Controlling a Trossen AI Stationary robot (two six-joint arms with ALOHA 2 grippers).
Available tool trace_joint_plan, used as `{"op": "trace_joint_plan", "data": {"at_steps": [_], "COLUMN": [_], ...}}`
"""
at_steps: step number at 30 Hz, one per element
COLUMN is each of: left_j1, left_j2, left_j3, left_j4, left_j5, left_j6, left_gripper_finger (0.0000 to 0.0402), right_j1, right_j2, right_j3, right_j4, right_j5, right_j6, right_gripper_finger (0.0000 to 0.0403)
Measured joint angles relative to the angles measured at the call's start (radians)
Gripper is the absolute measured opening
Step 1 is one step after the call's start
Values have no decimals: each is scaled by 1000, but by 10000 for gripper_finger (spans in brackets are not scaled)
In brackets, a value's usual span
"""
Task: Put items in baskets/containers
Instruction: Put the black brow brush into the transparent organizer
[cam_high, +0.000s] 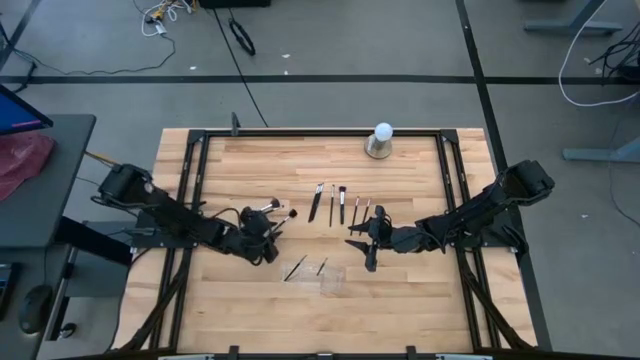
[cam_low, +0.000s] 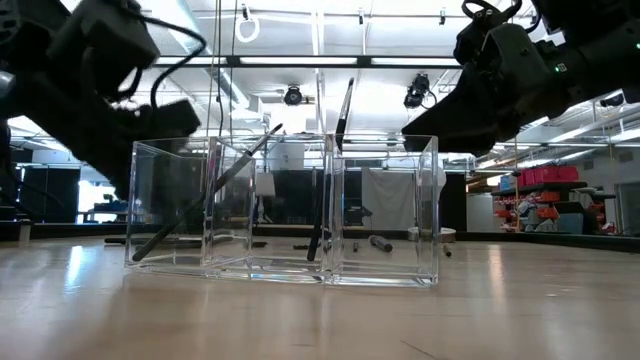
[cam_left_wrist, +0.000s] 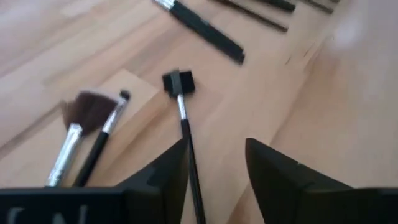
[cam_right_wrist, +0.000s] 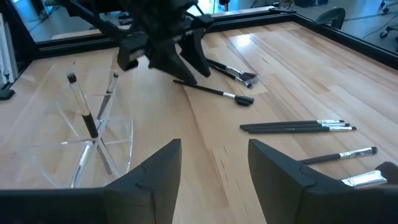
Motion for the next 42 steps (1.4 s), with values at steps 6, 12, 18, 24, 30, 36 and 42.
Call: {"op": "trace_joint_plan", "data": {"at_steps": [6,12,18,24,30,36,42], "left_j1": [2,8,11,10,-4,-7,-9], "left_j2": [164,245,248,249,256,260,261], "left_j3": [1,4,-28,-69,-83,-84,-82], "left_j4": [125,143,156,238,342,440,567], "left_j5": [-67,-102,-88,-77,-82,-96,-86], "left_j6": [-16,-107,-154,-142,-22,58,156], "left_gripper_finger": [169,123,44,16,14,14,14], "right_j1": [0,0,0,0,0,0,0], "right_j2": [0,0,0,0,0,0,0], "right_j3": [0,0,0,0,0,0,0], "right_j4": [4,8,10,7,3,3,3], "right_j5": [0,0,0,0,0,0,0], "right_j6": [0,0,0,-1,-1,-1,-1], "right_gripper_finger": [189,189,189,189,189,189,189]}}
